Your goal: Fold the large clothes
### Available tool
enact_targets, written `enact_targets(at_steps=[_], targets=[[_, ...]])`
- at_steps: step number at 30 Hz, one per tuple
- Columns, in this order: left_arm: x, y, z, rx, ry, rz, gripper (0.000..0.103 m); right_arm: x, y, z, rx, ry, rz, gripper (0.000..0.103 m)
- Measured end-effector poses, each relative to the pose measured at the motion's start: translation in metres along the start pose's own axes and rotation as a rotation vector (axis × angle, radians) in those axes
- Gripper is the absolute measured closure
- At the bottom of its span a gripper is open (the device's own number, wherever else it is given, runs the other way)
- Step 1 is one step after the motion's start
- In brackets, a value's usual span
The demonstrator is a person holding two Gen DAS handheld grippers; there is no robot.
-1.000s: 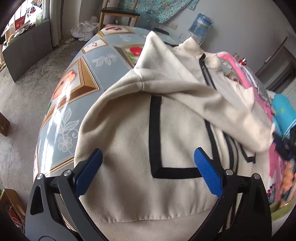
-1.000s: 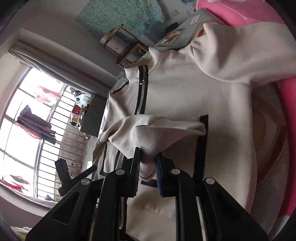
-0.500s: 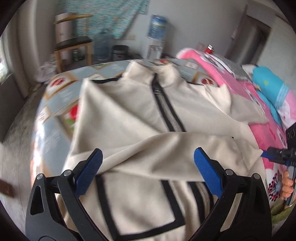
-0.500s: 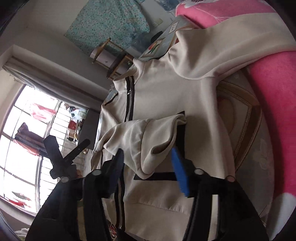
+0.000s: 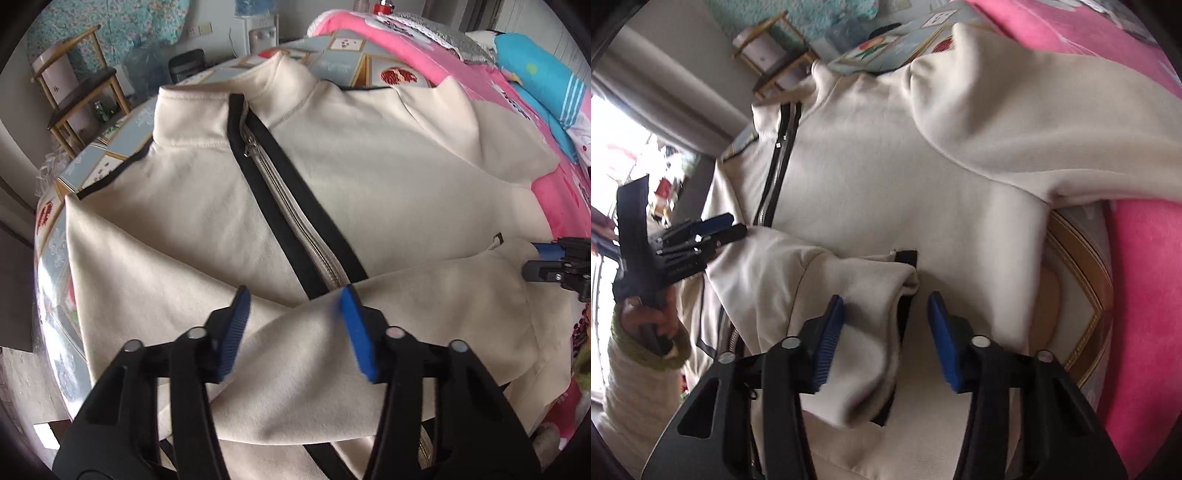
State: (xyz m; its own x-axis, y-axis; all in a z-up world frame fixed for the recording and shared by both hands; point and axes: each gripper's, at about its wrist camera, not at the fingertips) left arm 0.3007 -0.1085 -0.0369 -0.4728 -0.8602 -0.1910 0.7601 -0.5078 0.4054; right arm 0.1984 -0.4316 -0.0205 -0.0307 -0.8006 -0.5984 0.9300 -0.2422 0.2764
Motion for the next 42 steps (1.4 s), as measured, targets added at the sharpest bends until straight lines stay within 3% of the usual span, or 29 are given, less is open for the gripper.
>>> enact_targets(at_steps=[2,4,5,8,12,15,17,19,21,24,27,32,34,36,39,42], targets=[[0.001,-0.003,-0.001,-0.01,-0.023,0.003,0.078,-0.003,0.003,-0.007,-0.037,0.006,0.02,0.085],[0.001,-0.006,0.002,-0.003,-0.035,0.004,0.09,-0.007,0.009,-0.008,-0.047,0.005,0.037,0.095],[0.0,-0.007,0.005,0.006,-0.039,0.002,0.097,-0.012,0.014,-0.006,-0.042,0.01,0.055,0.096],[-0.012,-0.009,0.029,0.059,-0.08,0.043,0.098,-0.034,0.033,0.013,0.02,0.039,0.139,0.096],[-0.042,-0.027,0.098,0.207,-0.129,0.123,0.098,-0.084,0.042,0.057,0.123,0.091,0.35,0.096],[-0.055,-0.06,0.141,0.29,-0.185,0.145,0.098,-0.113,0.011,0.088,0.157,0.139,0.572,0.096],[-0.054,-0.092,0.154,0.29,-0.21,0.147,0.098,-0.112,-0.016,0.095,0.13,0.157,0.622,0.096],[-0.046,-0.125,0.152,0.245,-0.247,0.151,0.098,-0.1,-0.045,0.092,0.055,0.175,0.594,0.096],[-0.037,-0.158,0.142,0.173,-0.318,0.171,0.098,-0.086,-0.084,0.08,-0.019,0.131,0.562,0.095],[-0.02,-0.207,0.119,0.055,-0.298,0.181,0.098,-0.066,-0.131,0.062,-0.107,0.042,0.461,0.092],[-0.019,-0.234,0.111,0.013,-0.323,0.229,0.098,-0.046,-0.152,0.061,-0.108,0.045,0.304,0.09],[-0.02,-0.218,0.124,0.111,-0.315,0.244,0.098,-0.054,-0.142,0.074,0.032,0.18,0.19,0.065],[-0.018,-0.2,0.125,0.149,-0.323,0.248,0.094,-0.061,-0.134,0.066,0.04,0.174,0.156,0.063],[-0.014,-0.186,0.114,0.133,-0.273,0.26,0.085,-0.058,-0.127,0.051,0.014,0.138,0.08,0.063],[-0.011,-0.182,0.085,0.059,-0.114,0.275,0.085,-0.041,-0.13,0.043,-0.021,0.134,-0.077,0.063],[-0.023,-0.195,0.072,0.048,-0.074,0.333,0.085,-0.028,-0.141,0.038,0.004,0.106,-0.159,0.063]])
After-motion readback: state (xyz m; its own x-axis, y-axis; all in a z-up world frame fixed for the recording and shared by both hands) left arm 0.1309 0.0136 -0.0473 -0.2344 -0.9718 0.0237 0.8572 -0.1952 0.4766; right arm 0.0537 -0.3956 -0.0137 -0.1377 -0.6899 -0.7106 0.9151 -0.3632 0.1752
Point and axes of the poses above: each gripper's, at about its wrist camera, not at the fingertips, and z roughly against the way its jaws point, x to its right, y to its top, and after that the axes turned 15 degrees about y, right-handed
